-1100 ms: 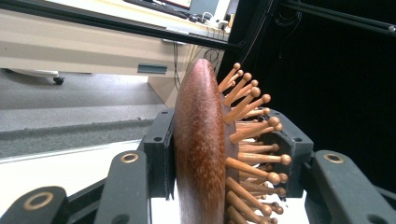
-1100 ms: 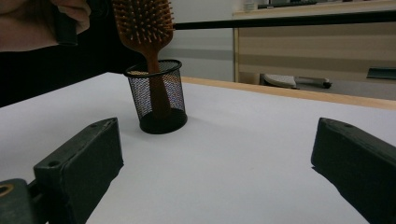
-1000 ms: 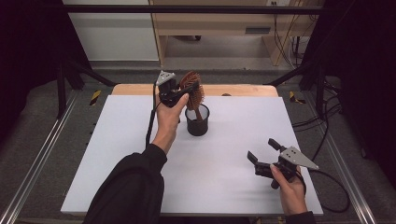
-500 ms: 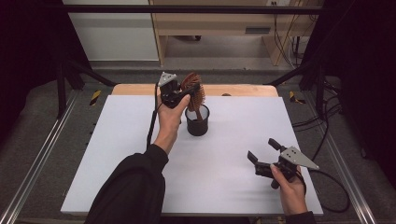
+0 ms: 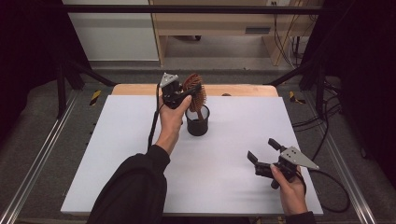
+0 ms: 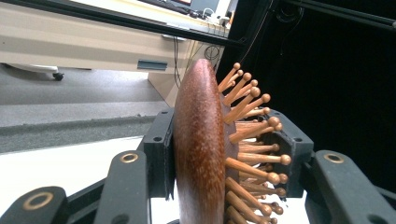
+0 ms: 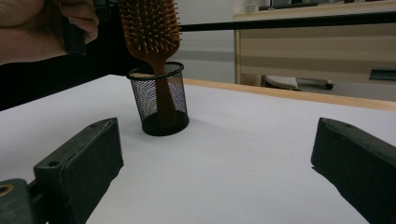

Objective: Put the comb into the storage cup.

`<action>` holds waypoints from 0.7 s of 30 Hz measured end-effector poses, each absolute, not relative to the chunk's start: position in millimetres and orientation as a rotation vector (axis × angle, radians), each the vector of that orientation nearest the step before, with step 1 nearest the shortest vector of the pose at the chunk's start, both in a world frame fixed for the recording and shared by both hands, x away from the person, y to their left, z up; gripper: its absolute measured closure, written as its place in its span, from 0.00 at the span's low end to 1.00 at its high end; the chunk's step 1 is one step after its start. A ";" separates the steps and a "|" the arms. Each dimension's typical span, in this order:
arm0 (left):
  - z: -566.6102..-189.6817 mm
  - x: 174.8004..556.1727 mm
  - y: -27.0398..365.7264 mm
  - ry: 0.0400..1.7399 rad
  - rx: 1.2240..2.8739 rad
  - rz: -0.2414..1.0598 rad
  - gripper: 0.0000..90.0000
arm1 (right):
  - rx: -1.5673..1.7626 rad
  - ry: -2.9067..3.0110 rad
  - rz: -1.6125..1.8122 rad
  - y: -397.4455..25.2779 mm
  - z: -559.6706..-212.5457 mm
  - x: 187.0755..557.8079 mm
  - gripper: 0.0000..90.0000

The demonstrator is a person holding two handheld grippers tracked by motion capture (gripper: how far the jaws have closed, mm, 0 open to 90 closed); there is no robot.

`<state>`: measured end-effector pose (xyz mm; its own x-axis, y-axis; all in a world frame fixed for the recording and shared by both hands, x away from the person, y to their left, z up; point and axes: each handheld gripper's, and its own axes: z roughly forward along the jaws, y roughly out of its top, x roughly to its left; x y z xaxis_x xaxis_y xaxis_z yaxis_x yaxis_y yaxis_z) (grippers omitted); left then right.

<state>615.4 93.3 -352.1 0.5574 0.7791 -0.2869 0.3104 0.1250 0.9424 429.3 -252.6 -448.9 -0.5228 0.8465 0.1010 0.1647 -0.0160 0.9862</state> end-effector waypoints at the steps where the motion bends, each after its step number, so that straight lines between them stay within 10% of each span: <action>1: -352.2 615.5 93.1 0.990 1.459 0.439 0.56 | 1.056 1.709 1.585 -252.7 -449.0 429.3 0.03; 21: -354.6 615.3 93.5 0.992 1.446 0.439 0.56 | 1.052 1.714 1.583 -252.5 -449.0 429.3 0.03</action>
<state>615.3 93.5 -354.6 0.5554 0.7779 -0.2938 0.3060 0.1373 0.9421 429.3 -252.5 -449.0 -0.5253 0.8451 0.0987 0.1653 -0.0124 0.9862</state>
